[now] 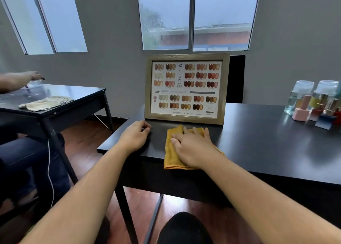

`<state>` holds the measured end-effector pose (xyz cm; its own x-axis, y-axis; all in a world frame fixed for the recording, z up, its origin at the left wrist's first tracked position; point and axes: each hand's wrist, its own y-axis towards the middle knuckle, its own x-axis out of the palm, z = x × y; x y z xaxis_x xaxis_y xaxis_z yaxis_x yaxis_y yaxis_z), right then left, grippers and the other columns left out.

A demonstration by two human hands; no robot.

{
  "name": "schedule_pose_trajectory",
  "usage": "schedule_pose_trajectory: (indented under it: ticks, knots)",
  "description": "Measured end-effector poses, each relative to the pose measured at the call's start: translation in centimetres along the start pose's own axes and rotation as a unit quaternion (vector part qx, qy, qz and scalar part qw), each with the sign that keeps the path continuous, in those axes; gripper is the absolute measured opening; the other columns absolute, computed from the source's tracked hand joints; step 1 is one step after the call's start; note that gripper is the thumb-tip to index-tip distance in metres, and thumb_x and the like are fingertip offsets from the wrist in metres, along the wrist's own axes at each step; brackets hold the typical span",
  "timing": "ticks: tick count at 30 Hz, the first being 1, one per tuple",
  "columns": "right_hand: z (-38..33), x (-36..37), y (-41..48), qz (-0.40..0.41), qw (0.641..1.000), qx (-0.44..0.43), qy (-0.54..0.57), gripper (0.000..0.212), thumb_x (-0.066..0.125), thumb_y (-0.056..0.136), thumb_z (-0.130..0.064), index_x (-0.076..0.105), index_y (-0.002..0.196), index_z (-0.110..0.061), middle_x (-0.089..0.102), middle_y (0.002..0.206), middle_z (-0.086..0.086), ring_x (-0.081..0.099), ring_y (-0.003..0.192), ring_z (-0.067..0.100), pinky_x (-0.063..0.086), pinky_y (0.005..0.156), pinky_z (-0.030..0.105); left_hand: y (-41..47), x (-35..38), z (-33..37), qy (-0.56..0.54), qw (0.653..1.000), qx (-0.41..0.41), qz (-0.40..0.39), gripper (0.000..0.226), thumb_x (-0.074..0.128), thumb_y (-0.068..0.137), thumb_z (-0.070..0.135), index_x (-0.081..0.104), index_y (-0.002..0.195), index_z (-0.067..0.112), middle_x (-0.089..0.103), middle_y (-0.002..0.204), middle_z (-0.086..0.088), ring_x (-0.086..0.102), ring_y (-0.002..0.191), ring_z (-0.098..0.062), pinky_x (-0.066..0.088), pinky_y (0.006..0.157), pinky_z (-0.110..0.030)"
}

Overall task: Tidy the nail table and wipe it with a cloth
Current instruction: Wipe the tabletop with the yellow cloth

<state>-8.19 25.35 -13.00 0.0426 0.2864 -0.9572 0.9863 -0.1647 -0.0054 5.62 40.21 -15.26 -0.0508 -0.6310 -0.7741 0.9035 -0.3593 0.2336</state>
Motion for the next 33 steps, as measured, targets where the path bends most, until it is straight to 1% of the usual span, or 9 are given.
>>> schedule_pose_trajectory:
  ticks: [4,6,8,12,14,19,24,29,33]
  knots:
    - [0.1,1.5,0.4,-0.017,0.998,0.001,-0.067,0.066,0.014,0.088,-0.068,0.007,0.149,-0.042,-0.003,0.161,0.004,-0.005,0.147,0.033,-0.009,0.115,0.057,0.0,0.2,-0.2,0.060,0.998,0.006,-0.001,0.019,0.045,0.093,0.032,0.057,0.107,0.026,0.055,0.118,-0.001,0.050,0.115,-0.020,0.039,0.099,-0.041]
    - [0.1,1.7,0.4,-0.022,0.996,0.001,-0.086,0.077,0.012,0.082,-0.076,0.000,0.149,-0.041,-0.007,0.161,0.007,-0.008,0.146,0.036,-0.009,0.115,0.055,0.1,0.3,-0.1,0.083,0.997,0.008,0.004,0.021,0.045,0.093,0.035,0.057,0.109,0.026,0.054,0.121,0.000,0.049,0.117,-0.019,0.038,0.100,-0.042]
    - [0.1,1.6,0.4,-0.024,0.994,-0.010,-0.102,0.078,0.013,0.084,-0.073,-0.003,0.151,-0.035,-0.008,0.160,0.011,-0.007,0.146,0.036,-0.008,0.116,0.050,0.2,0.4,0.0,0.098,0.995,0.006,0.007,0.023,0.044,0.093,0.035,0.055,0.111,0.027,0.053,0.123,0.000,0.047,0.119,-0.019,0.038,0.100,-0.042]
    - [0.2,1.4,-0.1,-0.016,0.994,-0.052,-0.098,0.062,0.015,0.098,-0.047,0.001,0.152,-0.020,-0.004,0.161,0.012,-0.002,0.147,0.032,-0.001,0.120,0.044,0.0,0.5,0.1,0.121,0.993,0.007,0.005,0.025,0.043,0.093,0.038,0.053,0.114,0.029,0.051,0.126,0.001,0.046,0.121,-0.020,0.038,0.099,-0.042]
    - [0.7,1.4,-0.6,-0.014,0.993,-0.071,-0.093,0.059,0.016,0.100,-0.041,0.003,0.152,-0.016,-0.003,0.161,0.010,0.000,0.148,0.028,0.001,0.121,0.041,0.0,0.5,0.0,0.126,0.992,0.008,0.003,0.026,0.043,0.092,0.040,0.053,0.114,0.030,0.050,0.126,0.001,0.046,0.121,-0.019,0.037,0.098,-0.040]
    - [2.3,1.0,-0.8,-0.013,0.996,-0.034,-0.081,0.059,0.016,0.100,-0.039,0.002,0.152,-0.013,-0.002,0.161,0.010,0.000,0.148,0.027,0.002,0.120,0.040,-0.1,0.6,-0.1,0.129,0.992,0.012,-0.002,0.026,0.041,0.093,0.040,0.051,0.115,0.030,0.049,0.128,0.002,0.045,0.121,-0.019,0.034,0.097,-0.039]
    - [0.2,1.3,1.4,-0.031,0.996,0.003,-0.080,0.064,0.015,0.098,-0.045,0.001,0.152,-0.012,-0.006,0.160,0.013,-0.002,0.147,0.032,0.000,0.120,0.045,-0.1,0.4,0.1,0.099,0.995,0.002,-0.005,0.027,0.037,0.096,0.031,0.052,0.117,0.025,0.050,0.130,-0.001,0.045,0.122,-0.020,0.035,0.101,-0.041]
    - [-3.3,2.1,2.4,-0.035,0.992,-0.085,-0.086,0.060,0.018,0.100,-0.041,0.005,0.152,-0.013,-0.004,0.160,0.013,0.000,0.147,0.031,0.003,0.120,0.045,-0.1,0.0,-0.2,-0.029,0.999,-0.041,0.018,0.024,0.037,0.096,0.022,0.055,0.113,0.021,0.059,0.123,-0.004,0.051,0.115,-0.022,0.039,0.099,-0.037]
    - [-2.8,1.9,1.5,-0.032,0.982,-0.170,-0.072,0.054,0.025,0.102,-0.032,0.014,0.151,-0.015,0.000,0.161,0.006,0.005,0.148,0.024,0.008,0.120,0.040,-0.1,0.0,-0.2,-0.062,0.996,-0.058,0.022,0.022,0.038,0.096,0.023,0.055,0.110,0.021,0.062,0.118,-0.005,0.054,0.111,-0.022,0.041,0.099,-0.039]
